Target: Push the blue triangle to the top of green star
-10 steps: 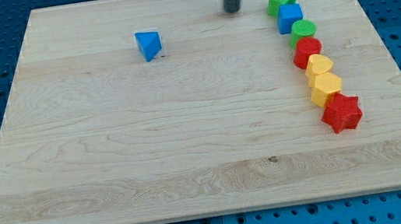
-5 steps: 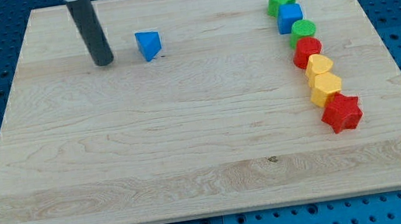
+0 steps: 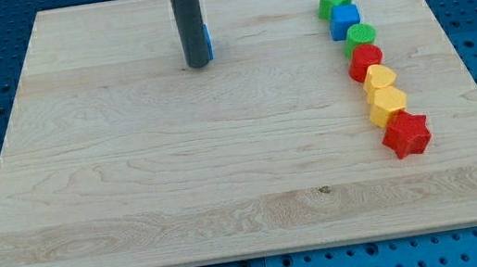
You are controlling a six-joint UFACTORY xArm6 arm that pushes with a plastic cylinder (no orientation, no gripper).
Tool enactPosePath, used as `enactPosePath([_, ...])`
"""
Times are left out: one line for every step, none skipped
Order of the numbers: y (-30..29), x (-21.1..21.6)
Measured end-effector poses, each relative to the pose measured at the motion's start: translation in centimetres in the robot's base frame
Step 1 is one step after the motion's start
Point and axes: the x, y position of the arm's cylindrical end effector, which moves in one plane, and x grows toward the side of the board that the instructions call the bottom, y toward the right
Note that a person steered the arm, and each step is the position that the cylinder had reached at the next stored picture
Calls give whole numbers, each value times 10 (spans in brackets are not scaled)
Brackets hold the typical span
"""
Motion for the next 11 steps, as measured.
enactPosePath([-7,-4])
enactPosePath([-8,-22])
enactPosePath([-5,-24])
enactPosePath([-5,-27])
enactPosePath([-5,-38])
enactPosePath([-3,-45])
enactPosePath([5,-54])
enactPosePath([20,-67])
enactPosePath([39,-80])
enactPosePath([59,-91])
enactPosePath([72,-99])
